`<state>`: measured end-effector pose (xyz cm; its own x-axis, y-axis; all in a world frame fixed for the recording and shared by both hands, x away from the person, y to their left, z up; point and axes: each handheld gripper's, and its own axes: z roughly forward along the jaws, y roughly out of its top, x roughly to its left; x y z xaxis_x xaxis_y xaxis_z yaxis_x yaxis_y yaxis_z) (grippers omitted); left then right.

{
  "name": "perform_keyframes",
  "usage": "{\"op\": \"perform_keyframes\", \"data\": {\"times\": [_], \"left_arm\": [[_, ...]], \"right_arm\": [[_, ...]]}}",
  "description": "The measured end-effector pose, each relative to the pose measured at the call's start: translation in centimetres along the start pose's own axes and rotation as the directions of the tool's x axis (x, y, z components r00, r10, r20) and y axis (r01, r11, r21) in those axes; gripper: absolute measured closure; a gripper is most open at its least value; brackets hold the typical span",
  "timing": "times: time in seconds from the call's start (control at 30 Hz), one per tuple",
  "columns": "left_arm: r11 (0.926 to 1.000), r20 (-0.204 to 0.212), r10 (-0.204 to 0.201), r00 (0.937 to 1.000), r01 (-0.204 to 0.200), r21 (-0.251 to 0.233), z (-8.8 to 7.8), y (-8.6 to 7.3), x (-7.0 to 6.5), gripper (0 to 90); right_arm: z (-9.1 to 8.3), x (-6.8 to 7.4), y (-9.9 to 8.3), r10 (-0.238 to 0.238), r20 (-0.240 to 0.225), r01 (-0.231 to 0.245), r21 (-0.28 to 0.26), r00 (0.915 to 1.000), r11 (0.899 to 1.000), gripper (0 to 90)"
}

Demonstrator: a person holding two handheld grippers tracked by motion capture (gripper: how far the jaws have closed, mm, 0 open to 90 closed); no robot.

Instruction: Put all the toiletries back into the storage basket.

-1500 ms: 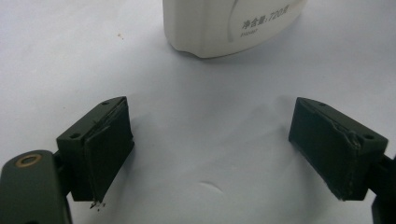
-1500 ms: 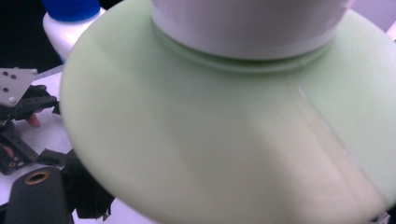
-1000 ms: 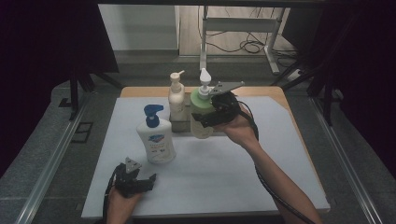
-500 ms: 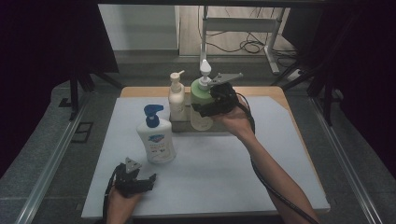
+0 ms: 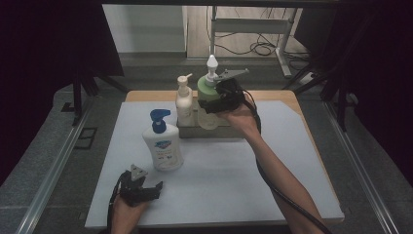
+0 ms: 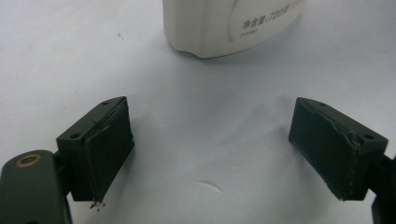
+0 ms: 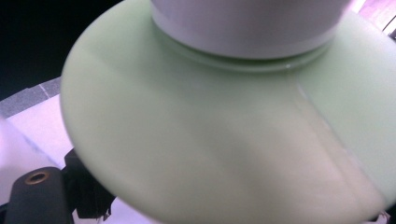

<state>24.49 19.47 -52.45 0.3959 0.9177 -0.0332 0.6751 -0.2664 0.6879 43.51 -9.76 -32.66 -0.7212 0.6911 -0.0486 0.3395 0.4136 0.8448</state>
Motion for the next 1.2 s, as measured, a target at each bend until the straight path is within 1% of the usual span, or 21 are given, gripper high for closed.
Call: {"op": "perform_keyframes", "data": {"times": [0.3, 0.6, 0.83, 1.2], "left_arm": [[1.0, 0.002, 0.0, 1.0, 0.0, 0.001, 0.0, 0.0, 0.0, 13.0], [1.0, 0.0, 0.0, 1.0, 0.0, 0.0, 0.0, 0.0, 0.0, 13.0], [1.0, -0.001, -0.003, 1.0, 0.003, 0.0, 0.0, 0.0, 0.0, 13.0], [1.0, 0.0, 0.0, 1.0, 0.0, 0.003, 0.0, 0.0, 0.0, 13.0]], "right_arm": [[1.2, -0.2, 0.4, -0.007, 0.019, 0.007, 0.001, 0.9998, 1.0, 12.4], [2.5, -0.7, 0.5, 0.004, 0.039, -0.003, -0.003, 0.9992, 1.0, 12.4], [3.7, -1.1, 0.1, 0.013, 0.045, -0.013, 0.0, 0.9989, 1.0, 12.4], [5.4, -1.3, -1.2, 0.011, 0.051, -0.013, 0.036, 0.9987, 0.999, 12.4]]}}
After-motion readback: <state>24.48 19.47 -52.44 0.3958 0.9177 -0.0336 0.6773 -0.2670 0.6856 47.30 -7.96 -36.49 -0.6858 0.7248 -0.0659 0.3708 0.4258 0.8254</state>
